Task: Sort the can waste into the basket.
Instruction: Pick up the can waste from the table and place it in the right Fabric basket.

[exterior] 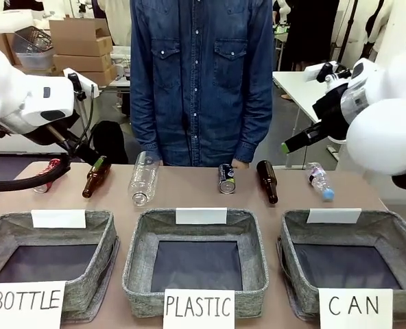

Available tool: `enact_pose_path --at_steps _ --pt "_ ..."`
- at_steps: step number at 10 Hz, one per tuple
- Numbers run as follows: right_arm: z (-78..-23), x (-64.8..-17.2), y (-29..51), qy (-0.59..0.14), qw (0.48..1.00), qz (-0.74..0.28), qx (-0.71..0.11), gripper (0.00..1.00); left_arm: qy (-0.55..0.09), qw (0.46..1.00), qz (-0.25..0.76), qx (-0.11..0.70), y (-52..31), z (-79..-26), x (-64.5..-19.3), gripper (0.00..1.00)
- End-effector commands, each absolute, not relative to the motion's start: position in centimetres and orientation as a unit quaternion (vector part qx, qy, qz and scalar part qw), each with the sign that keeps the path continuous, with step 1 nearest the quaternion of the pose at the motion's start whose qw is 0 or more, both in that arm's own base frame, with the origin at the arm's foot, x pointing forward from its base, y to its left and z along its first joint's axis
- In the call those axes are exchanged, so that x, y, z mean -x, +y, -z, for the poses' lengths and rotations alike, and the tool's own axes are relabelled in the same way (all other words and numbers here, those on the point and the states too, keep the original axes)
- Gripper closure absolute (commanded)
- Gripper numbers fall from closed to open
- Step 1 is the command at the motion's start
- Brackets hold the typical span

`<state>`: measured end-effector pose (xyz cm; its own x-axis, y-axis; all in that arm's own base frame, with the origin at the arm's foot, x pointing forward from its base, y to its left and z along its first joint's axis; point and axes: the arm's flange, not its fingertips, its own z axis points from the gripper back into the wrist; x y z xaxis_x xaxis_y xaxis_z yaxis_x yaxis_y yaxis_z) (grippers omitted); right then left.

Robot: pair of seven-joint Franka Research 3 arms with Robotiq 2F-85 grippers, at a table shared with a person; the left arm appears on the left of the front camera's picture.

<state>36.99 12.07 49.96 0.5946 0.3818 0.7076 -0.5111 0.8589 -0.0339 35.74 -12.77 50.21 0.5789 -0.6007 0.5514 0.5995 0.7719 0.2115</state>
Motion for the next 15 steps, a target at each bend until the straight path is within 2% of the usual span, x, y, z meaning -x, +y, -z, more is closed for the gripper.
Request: enact_pose_path --at_steps 1,2,3,5,6,7,10,11,12,15 --pt "-51.1 -36.2 9.5 -0.300 0.870 -0.237 -0.311 0.00 -0.193 0.910 0.348 0.113 -10.5 -52.9 -35.1 0.00" --pt "-51.6 -35.7 8.2 -0.253 0.865 -0.215 -0.376 0.00 -0.159 0.910 0.345 0.167 -9.1 -53.8 -34.9 0.00" --pt "-52.1 -35.0 6.7 -0.231 0.831 -0.217 -0.458 0.00 -0.159 0.888 0.352 0.251 -7.1 -54.7 -34.6 0.00" --pt "-52.3 -32.8 3.6 -0.235 0.778 -0.162 -0.559 0.00 -0.201 0.812 0.332 0.435 -2.4 -56.1 -34.0 0.00" --pt "-52.0 -31.4 1.7 -0.241 0.766 -0.114 -0.585 0.00 -0.227 0.772 0.287 0.520 0.2 -56.2 -34.0 0.00" --pt "-51.4 -30.6 -0.1 -0.247 0.763 -0.062 -0.595 0.00 -0.240 0.757 0.213 0.568 2.1 -55.8 -34.4 0.00" --pt "-48.3 -31.5 -6.0 -0.265 0.750 0.071 -0.602 0.00 -0.246 0.723 0.076 0.641 7.3 -53.1 -35.1 0.00" --pt "-48.0 -31.8 -6.0 -0.275 0.761 0.080 -0.582 0.00 -0.257 0.715 0.011 0.651 8.1 -52.7 -35.2 0.00" --pt "-50.2 -33.2 -7.1 -0.257 0.747 0.041 -0.611 0.00 -0.244 0.731 0.114 0.626 8.1 -53.6 -34.8 0.00" --pt "-50.2 -33.2 -7.1 -0.257 0.747 0.041 -0.611 0.00 -0.244 0.731 0.114 0.626 8.1 -53.6 -34.8 0.00"
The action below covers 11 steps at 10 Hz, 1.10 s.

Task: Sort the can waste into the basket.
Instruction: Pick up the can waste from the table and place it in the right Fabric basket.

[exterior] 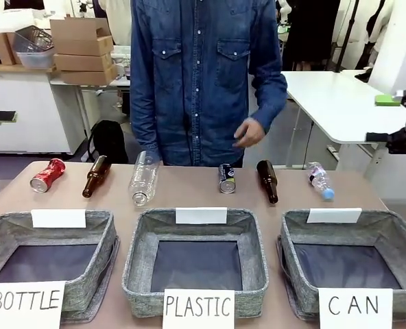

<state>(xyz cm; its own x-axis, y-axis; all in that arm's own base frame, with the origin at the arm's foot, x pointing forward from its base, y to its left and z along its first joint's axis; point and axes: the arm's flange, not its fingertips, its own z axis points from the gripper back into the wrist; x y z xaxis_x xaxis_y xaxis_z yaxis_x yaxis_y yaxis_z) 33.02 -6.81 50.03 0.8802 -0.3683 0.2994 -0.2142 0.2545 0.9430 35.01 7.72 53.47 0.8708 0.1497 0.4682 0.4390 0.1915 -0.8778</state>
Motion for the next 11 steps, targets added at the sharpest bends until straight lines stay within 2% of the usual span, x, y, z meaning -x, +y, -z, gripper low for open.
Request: enact_pose_path --at_steps 1,4,5,7,9,10,11 --pt "-50.2 -33.2 -7.1 -0.257 0.747 0.041 -0.611 0.00 -0.244 0.731 0.114 0.626 8.1 -53.6 -34.8 0.00" --pt "-50.2 -33.2 -7.1 -0.257 0.747 0.041 -0.611 0.00 -0.235 0.737 0.104 0.625 7.7 -53.7 -34.9 0.00" --pt "-50.2 -33.2 -7.1 -0.257 0.747 0.041 -0.611 0.00 -0.255 0.792 0.080 0.549 8.8 -54.0 -35.8 0.00" --pt "-50.2 -33.2 -7.1 -0.257 0.747 0.041 -0.611 0.00 -0.241 0.906 0.051 0.344 10.4 -53.3 -38.7 0.00" --pt "-50.2 -33.2 -7.1 -0.257 0.747 0.041 -0.611 0.00 -0.229 0.959 0.050 0.157 9.7 -52.4 -40.9 0.00" --pt "-50.2 -33.2 -7.1 -0.257 0.747 0.041 -0.611 0.00 -0.220 0.965 0.078 0.122 8.5 -51.7 -41.9 0.00" --pt "-50.2 -33.2 -7.1 -0.257 0.747 0.041 -0.611 0.00 -0.247 0.960 0.018 0.129 7.4 -51.8 -43.3 0.00"
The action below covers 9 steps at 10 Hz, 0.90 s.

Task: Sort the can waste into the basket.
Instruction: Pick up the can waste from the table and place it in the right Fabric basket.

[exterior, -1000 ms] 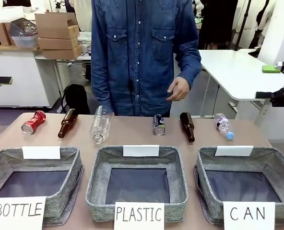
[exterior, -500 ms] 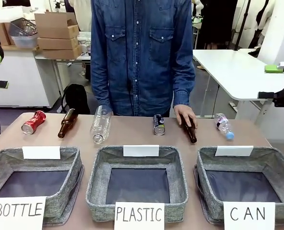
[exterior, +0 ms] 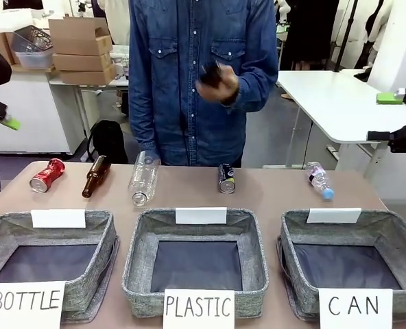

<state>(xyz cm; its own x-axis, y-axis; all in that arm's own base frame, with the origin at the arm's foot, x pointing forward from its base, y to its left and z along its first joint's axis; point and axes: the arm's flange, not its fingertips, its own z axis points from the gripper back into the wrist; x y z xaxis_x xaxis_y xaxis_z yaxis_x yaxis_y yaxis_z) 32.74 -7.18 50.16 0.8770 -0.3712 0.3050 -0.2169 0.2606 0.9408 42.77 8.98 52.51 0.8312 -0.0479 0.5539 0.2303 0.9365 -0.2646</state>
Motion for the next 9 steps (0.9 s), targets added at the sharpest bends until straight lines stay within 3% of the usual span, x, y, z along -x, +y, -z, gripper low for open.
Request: enact_pose_path --at_steps 1,3,4,5,7,9 --pt "-50.2 -33.2 -7.1 -0.257 0.747 0.041 -0.611 0.00 -0.280 0.929 0.086 0.227 10.5 -52.9 -41.4 0.00" --pt "-50.2 -33.2 -7.1 -0.257 0.747 0.041 -0.611 0.00 -0.280 0.929 0.086 0.227 10.5 -52.9 -41.4 0.00" --pt "-50.2 -33.2 -7.1 -0.257 0.747 0.041 -0.611 0.00 -0.280 0.939 0.075 0.183 9.0 -52.4 -42.8 0.00" --pt "-50.2 -33.2 -7.1 -0.257 0.747 0.041 -0.611 0.00 -0.239 0.951 0.090 0.173 8.7 -51.6 -44.4 0.00" --pt "-50.2 -33.2 -7.1 -0.257 0.747 0.041 -0.611 0.00 -0.188 0.955 0.108 0.203 8.8 -50.0 -46.4 0.00" --pt "-50.2 -33.2 -7.1 -0.257 0.747 0.041 -0.611 0.00 -0.165 0.925 0.182 0.289 10.0 -51.5 -44.8 0.00"
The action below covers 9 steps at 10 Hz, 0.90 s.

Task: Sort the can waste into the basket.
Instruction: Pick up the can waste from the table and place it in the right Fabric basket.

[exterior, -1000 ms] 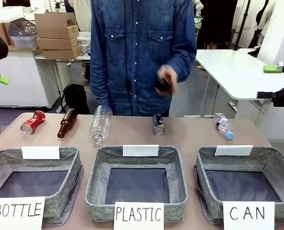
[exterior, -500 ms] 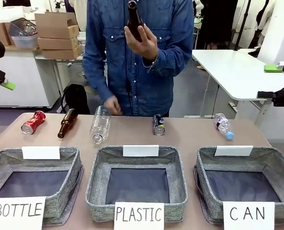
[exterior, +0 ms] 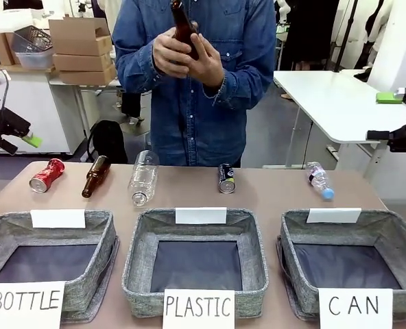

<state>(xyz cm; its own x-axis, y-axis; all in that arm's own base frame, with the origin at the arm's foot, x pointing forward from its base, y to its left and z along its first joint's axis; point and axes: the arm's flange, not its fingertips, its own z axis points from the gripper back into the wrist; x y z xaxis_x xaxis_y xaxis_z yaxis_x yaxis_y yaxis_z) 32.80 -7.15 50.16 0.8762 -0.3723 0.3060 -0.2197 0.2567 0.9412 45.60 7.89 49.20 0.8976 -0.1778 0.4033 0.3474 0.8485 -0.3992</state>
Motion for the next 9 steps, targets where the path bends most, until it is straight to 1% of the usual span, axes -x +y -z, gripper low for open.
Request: enact_pose_path --at_steps 1,2,4,7,9 --pt "-50.2 -33.2 -7.1 -0.257 0.747 0.041 -0.611 0.00 -0.164 0.908 0.213 0.322 11.2 -52.5 -43.6 0.00" --pt "-50.2 -33.2 -7.1 -0.257 0.747 0.041 -0.611 0.00 -0.171 0.881 0.248 0.364 13.5 -54.0 -41.4 0.00" --pt "-50.2 -33.2 -7.1 -0.257 0.747 0.041 -0.611 0.00 -0.201 0.860 0.260 0.391 17.7 -56.2 -37.4 0.00" --pt "-50.2 -33.2 -7.1 -0.257 0.747 0.041 -0.611 0.00 -0.267 0.836 0.233 0.419 24.7 -58.3 -31.6 0.00" --pt "-50.2 -33.2 -7.1 -0.257 0.747 0.041 -0.611 0.00 -0.287 0.817 0.219 0.451 28.8 -58.7 -28.6 0.00"
